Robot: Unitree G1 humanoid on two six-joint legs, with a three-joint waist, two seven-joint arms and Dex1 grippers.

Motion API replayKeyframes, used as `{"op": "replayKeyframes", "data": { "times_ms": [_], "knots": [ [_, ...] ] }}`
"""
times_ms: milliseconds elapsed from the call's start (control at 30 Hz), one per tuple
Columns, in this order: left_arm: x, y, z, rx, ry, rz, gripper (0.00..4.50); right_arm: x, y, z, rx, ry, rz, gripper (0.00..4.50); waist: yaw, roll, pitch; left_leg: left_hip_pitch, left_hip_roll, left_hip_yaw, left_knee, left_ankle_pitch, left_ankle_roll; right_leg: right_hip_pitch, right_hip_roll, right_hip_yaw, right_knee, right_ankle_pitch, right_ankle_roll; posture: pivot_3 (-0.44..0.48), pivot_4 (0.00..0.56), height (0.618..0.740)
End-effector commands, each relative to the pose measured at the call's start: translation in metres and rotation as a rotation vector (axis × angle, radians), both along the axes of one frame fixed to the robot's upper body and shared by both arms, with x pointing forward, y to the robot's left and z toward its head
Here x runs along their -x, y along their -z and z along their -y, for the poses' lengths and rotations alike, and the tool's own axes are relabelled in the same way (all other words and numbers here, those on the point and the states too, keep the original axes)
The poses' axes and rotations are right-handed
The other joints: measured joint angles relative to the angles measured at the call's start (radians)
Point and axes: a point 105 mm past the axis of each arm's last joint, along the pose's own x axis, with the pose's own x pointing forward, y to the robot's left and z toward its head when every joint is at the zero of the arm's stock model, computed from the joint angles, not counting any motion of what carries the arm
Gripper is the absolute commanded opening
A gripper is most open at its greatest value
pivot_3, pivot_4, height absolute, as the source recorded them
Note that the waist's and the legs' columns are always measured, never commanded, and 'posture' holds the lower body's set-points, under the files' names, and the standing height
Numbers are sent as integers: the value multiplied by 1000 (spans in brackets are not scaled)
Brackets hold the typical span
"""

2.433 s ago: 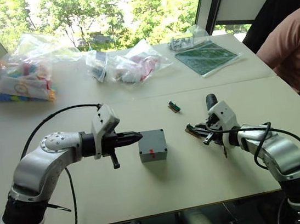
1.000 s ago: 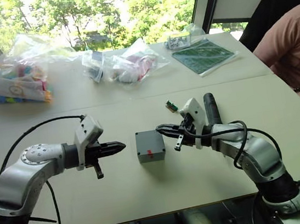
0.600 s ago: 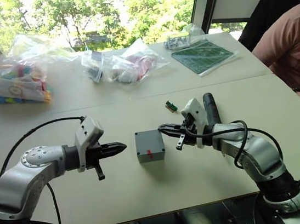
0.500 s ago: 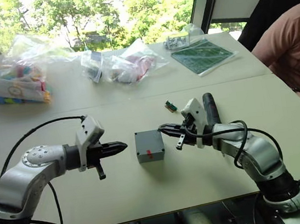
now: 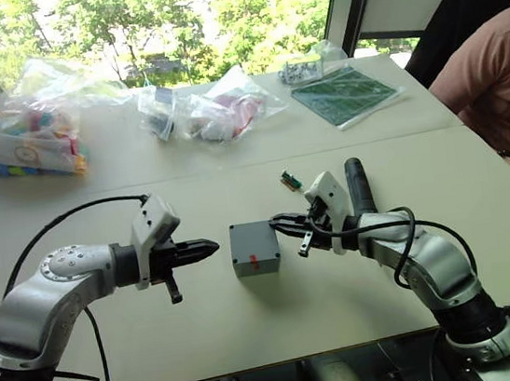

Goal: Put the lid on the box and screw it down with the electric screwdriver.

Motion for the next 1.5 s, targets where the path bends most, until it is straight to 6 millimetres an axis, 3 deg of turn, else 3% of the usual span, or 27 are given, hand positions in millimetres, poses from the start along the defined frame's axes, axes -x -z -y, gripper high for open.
{"op": "replayKeyframes", "data": {
  "times_ms": [33, 133, 200, 333, 367, 400, 500, 633, 733, 933, 1200, 1500],
  "knots": [
    [1, -8, 6, 9, 25, 34, 0, -3, -17, -3, -18, -12, 61, 2015, 0, 0, 0, 0, 0, 0, 0, 0, 0, 0, 0, 0, 0, 0, 0, 0, 150, 740],
    [1, -11, 8, 34, 26, 38, 0, -6, -27, 5, -47, 28, 68, 3293, 0, 0, 0, 0, 0, 0, 0, 0, 0, 0, 0, 0, 0, 0, 0, 0, 150, 740],
    [0, -17, 9, 62, 30, 45, 0, -9, -40, 17, -93, 79, 62, 3905, 2, 0, 0, 0, 0, 0, 0, 0, 0, 0, 0, 0, 0, 0, 0, 0, 150, 740],
    [0, -39, 19, 108, 107, 89, 0, -24, -76, 71, -77, 293, 51, 3905, 7, 1, 2, -1, 0, 0, 1, 0, 0, 0, 0, 0, 0, 1, -1, 0, 150, 740],
    [1, -45, 23, 107, 143, 109, 0, -29, -83, 89, -22, 355, 43, 4169, 8, 2, 3, -1, -1, 0, 2, 0, 0, 0, 0, 0, 0, 1, 0, 0, 150, 740],
    [2, -50, 27, 101, 175, 126, 0, -33, -86, 107, 50, 431, 9, 4409, 10, 3, 4, -2, -1, 0, 2, 0, 0, 0, 0, 0, 0, 1, 0, 0, 150, 740],
    [4, -53, 35, 66, 248, 163, 0, -38, -87, 150, 140, 629, -164, 4477, 9, 2, 3, -1, -1, 0, 2, 0, 0, 1, -1, 1, -1, 1, -1, 0, 150, 740],
    [7, -52, 42, 11, 316, 207, 0, -26, -84, 150, 146, 575, -408, 4477, -3, 4, 4, 0, -1, 0, -2, -1, 2, 0, 1, 1, -1, 1, -3, 0, 150, 740],
    [8, -49, 44, -14, 341, 224, 0, -25, -81, 150, 154, 557, -471, 4477, -1, 5, 5, -1, -1, 0, -2, -2, 4, -1, 1, 2, 0, 1, -2, 0, 150, 740],
    [20, -37, 44, -97, 362, 257, 0, -28, -50, 158, 198, 592, -675, 4477, -2, 5, 5, -4, -1, 1, 0, -2, 4, -2, 0, 2, -2, 0, -1, 0, 150, 740],
    [32, -27, 48, -68, 277, 250, 0, -31, -28, 169, 271, 673, -824, 4477, -1, 6, 6, -12, -1, 1, 2, -2, 4, -9, 0, 2, -2, 1, -1, 0, 150, 740],
    [40, -19, 51, -29, 193, 238, 0, -32, -9, 158, 344, 657, -931, 4477, -1, 6, 6, -12, -1, 1, 3, -2, 4, -10, 1, 2, 0, 1, -1, 0, 150, 740]
  ]
}}
